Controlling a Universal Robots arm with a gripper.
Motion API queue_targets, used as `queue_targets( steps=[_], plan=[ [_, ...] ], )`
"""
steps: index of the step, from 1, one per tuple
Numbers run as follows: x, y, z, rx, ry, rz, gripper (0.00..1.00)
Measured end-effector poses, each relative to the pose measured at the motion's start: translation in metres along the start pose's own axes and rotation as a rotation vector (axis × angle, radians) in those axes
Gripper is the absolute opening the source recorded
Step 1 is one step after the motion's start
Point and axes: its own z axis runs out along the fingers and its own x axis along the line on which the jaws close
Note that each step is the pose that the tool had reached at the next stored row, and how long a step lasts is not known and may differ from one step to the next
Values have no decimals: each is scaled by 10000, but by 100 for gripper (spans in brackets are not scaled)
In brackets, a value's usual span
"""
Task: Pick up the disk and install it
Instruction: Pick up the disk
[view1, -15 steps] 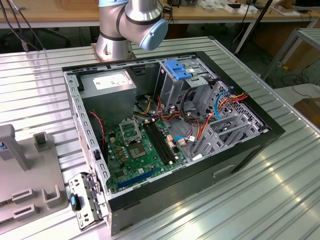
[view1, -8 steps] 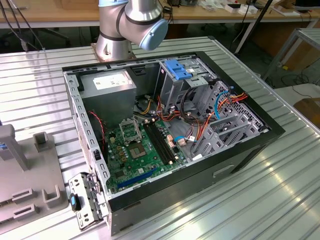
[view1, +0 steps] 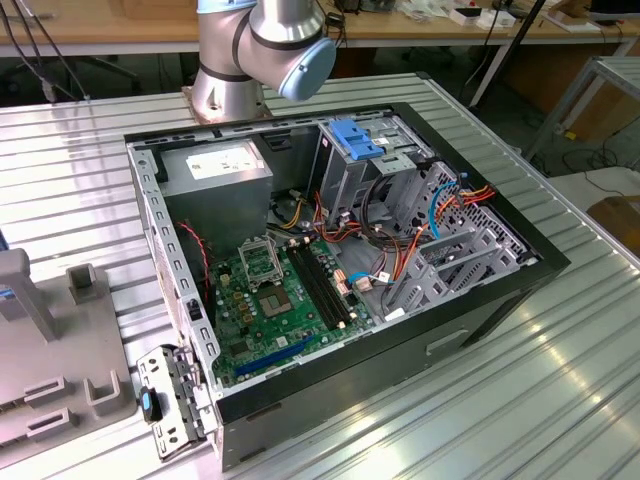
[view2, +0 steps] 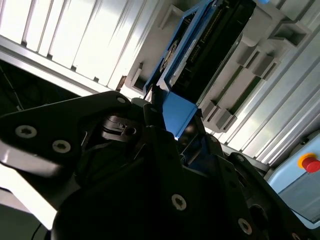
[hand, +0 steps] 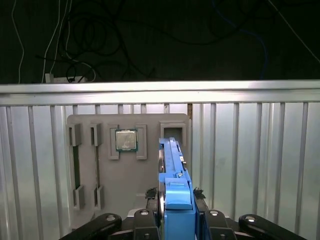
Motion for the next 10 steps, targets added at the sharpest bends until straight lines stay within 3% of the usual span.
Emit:
queue_targets(
  steps=[5,6,7,10],
  plan=[
    [0,0,0,6,1,0,37],
    [1,2,-1,29,1,0,37],
    [-5,4,0,113,-1,3,37],
    [-35,4,-2,204,-19,-146,37]
  ],
)
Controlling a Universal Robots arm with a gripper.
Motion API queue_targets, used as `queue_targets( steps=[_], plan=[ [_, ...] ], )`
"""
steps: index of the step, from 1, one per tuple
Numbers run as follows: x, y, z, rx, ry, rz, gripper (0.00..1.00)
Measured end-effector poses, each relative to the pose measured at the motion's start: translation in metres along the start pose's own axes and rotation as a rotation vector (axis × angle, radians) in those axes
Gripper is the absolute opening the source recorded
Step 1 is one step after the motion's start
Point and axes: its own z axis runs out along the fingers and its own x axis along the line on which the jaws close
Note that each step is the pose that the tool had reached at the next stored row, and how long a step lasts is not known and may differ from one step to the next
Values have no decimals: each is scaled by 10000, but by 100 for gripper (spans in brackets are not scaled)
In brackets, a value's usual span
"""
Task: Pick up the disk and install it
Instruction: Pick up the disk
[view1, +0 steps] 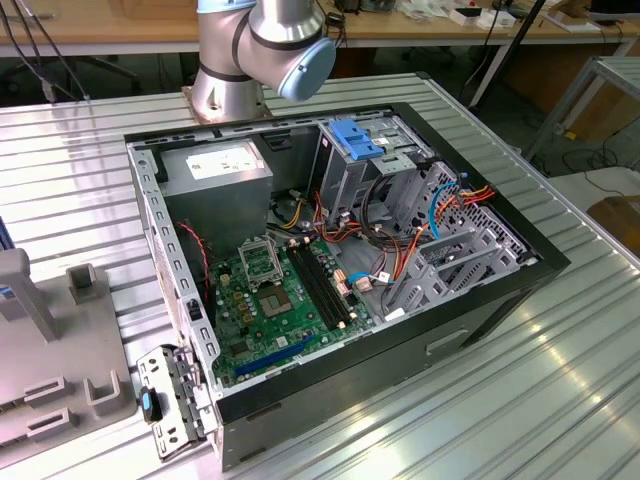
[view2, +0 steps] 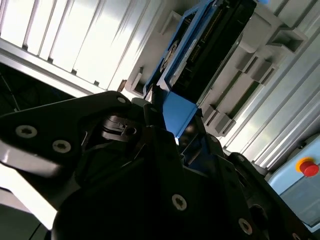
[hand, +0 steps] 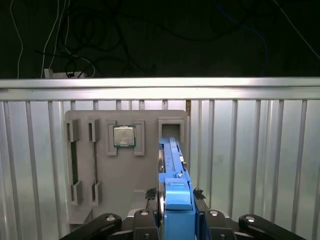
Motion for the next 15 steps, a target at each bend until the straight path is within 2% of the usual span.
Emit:
queue_targets(
  steps=[2,6,10,15],
  plan=[
    [0,-1,-2,75,-13,-91,37],
    [-1,3,-18,349,-26,-201,37],
    [0,-1,-47,351,-26,-202,37],
    [3,-21,-202,353,-26,-202,37]
  ],
)
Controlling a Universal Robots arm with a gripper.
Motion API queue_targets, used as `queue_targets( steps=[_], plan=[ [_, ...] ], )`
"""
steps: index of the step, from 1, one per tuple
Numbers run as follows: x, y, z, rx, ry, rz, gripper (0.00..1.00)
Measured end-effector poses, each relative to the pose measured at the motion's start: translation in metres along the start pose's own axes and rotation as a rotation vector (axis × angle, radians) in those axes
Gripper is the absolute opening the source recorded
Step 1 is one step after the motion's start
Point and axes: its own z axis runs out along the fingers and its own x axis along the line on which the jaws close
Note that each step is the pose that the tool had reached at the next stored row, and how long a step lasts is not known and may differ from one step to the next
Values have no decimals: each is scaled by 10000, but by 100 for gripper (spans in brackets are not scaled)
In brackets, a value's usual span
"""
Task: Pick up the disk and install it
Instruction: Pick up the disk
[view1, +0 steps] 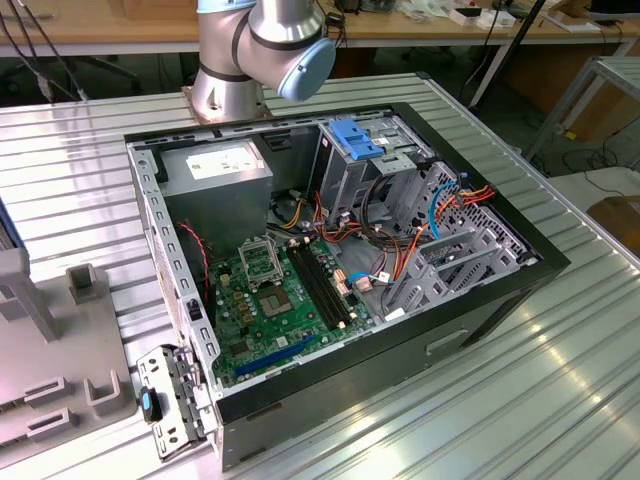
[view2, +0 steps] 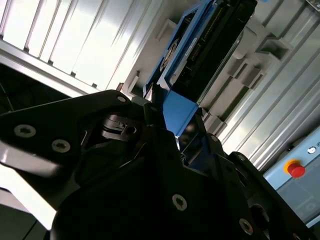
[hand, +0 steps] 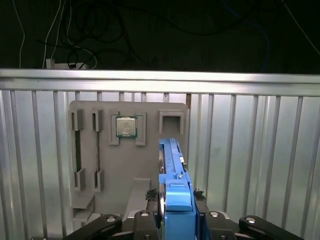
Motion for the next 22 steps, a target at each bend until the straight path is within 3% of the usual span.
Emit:
queue_targets(
  steps=[5,7,11,15,22],
  plan=[
    [3,-24,-147,10,0,0,37],
    [4,-41,-243,19,1,0,37],
    [10,-91,-546,55,0,1,37],
    [12,-119,-713,76,2,1,37],
    [18,-178,-1069,135,3,1,37]
  ],
)
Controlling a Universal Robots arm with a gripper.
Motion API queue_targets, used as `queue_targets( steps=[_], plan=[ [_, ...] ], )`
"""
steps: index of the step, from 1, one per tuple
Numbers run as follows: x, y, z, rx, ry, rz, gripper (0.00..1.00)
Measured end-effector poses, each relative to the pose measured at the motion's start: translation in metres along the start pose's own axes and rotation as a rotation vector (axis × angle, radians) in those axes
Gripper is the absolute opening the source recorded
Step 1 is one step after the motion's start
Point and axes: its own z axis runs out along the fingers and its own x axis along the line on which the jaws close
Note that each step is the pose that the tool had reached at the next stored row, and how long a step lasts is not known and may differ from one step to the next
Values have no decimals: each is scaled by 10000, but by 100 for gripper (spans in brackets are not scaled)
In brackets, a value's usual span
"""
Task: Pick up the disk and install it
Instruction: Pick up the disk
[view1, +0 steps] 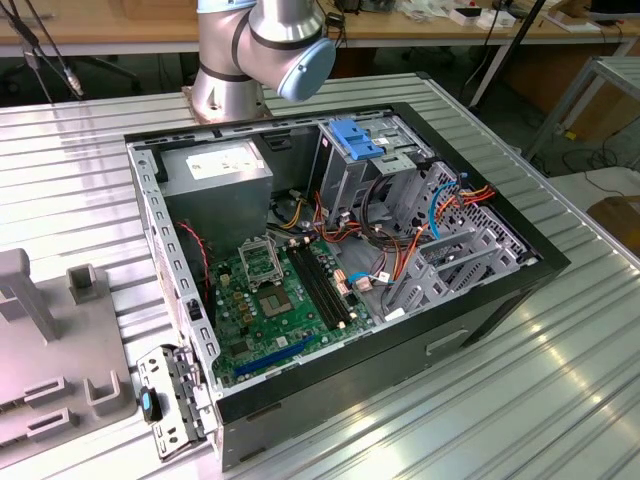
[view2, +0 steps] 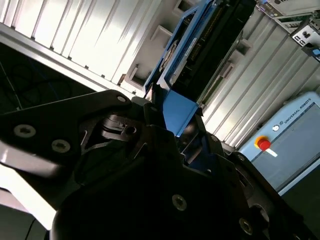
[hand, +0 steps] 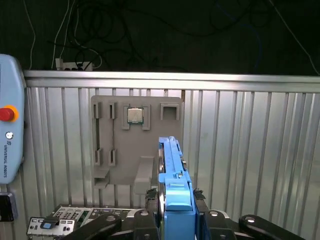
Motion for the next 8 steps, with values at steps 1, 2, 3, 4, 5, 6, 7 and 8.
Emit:
queue_targets(
  steps=[1,2,3,4,5,6,7,8],
  plan=[
    [1,-9,-53,9,0,0,37],
    [1,-14,-82,15,0,1,37],
    [2,-20,-111,22,0,0,37],
    [3,-29,-160,30,1,1,37],
    [3,-35,-197,39,1,1,37],
    [4,-41,-226,45,1,1,37],
    [4,-44,-247,47,1,1,37],
    [4,-49,-272,51,2,1,37]
  ],
)
